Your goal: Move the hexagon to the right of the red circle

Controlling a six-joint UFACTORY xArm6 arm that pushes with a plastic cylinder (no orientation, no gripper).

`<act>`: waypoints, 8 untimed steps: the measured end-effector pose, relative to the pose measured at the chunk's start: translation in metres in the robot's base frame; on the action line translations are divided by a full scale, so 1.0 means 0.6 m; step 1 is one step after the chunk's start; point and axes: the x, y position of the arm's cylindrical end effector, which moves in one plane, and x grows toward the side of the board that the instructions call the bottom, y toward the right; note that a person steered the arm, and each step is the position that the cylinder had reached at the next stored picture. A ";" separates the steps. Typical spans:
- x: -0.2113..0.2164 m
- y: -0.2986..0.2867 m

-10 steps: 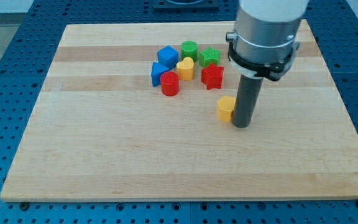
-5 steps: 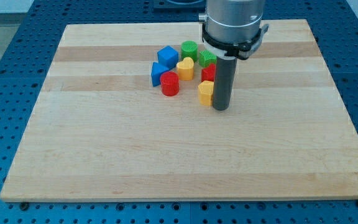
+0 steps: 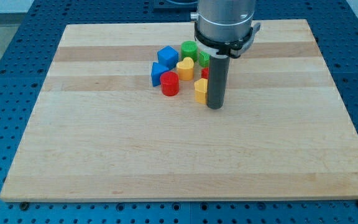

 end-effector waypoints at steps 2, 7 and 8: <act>-0.010 0.003; -0.017 0.001; -0.017 -0.007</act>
